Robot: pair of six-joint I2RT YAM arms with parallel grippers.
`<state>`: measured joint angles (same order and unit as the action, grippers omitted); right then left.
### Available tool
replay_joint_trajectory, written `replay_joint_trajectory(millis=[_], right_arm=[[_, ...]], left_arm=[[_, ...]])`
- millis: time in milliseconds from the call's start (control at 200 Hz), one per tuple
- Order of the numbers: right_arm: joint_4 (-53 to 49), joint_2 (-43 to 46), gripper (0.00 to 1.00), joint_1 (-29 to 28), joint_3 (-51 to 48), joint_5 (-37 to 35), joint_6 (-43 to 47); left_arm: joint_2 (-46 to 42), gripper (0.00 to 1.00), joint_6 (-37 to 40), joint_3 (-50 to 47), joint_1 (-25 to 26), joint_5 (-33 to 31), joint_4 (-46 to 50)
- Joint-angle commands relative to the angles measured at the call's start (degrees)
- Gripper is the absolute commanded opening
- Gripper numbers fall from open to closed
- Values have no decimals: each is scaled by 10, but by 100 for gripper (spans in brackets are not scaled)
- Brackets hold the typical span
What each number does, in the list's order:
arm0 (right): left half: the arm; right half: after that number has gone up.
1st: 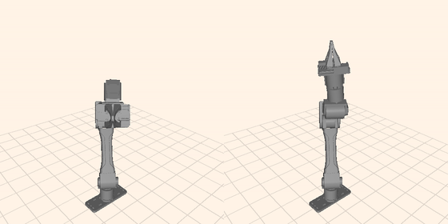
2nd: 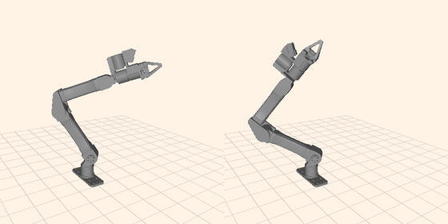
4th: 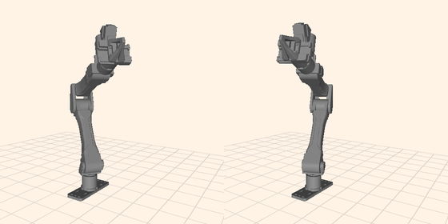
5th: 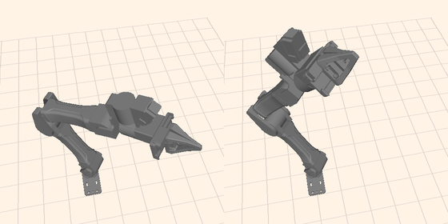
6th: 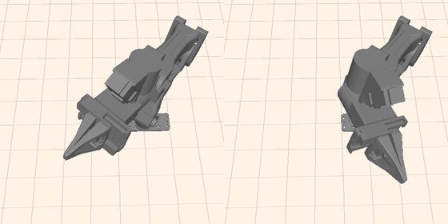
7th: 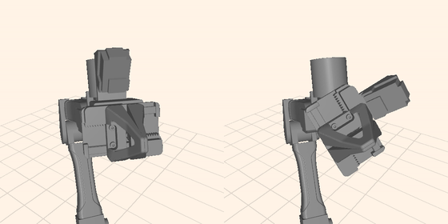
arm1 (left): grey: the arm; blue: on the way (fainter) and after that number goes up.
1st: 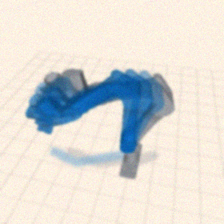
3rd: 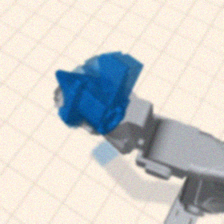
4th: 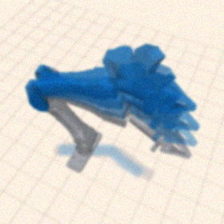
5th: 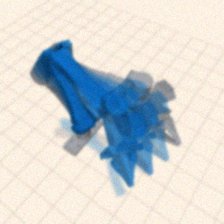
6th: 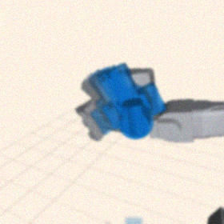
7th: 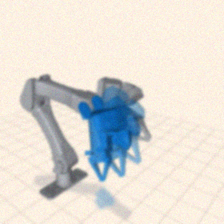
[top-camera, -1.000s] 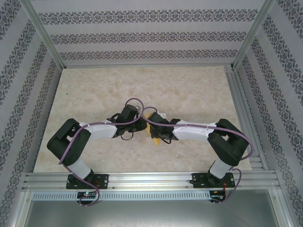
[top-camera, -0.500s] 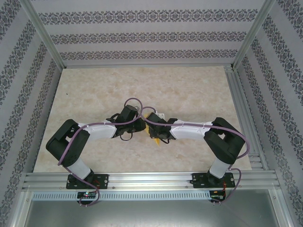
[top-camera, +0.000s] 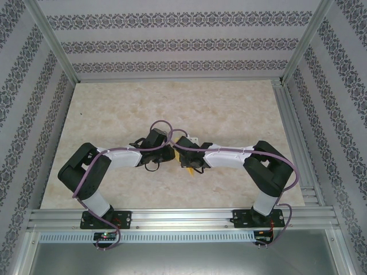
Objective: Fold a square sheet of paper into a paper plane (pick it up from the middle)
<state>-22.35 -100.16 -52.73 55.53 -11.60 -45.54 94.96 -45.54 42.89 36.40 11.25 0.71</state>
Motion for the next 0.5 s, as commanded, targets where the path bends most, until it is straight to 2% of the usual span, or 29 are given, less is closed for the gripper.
replay_joint_trajectory(millis=[0,110,215,400,495], right_arm=[[-9,-10,16,-9,16,-19,1],[-19,2,11,-9,22,-34,9],[-40,32,11,-6,34,-60,28],[-57,51,11,33,61,-77,64],[-51,36,11,62,77,-69,83]], left_arm=[[-13,17,0,-1,-13,-11,9],[-40,21,-5,-14,-31,-11,18],[-81,30,-5,-30,-60,-17,41],[-174,62,12,-52,-106,-56,117],[-221,73,21,-59,-123,-84,162]])
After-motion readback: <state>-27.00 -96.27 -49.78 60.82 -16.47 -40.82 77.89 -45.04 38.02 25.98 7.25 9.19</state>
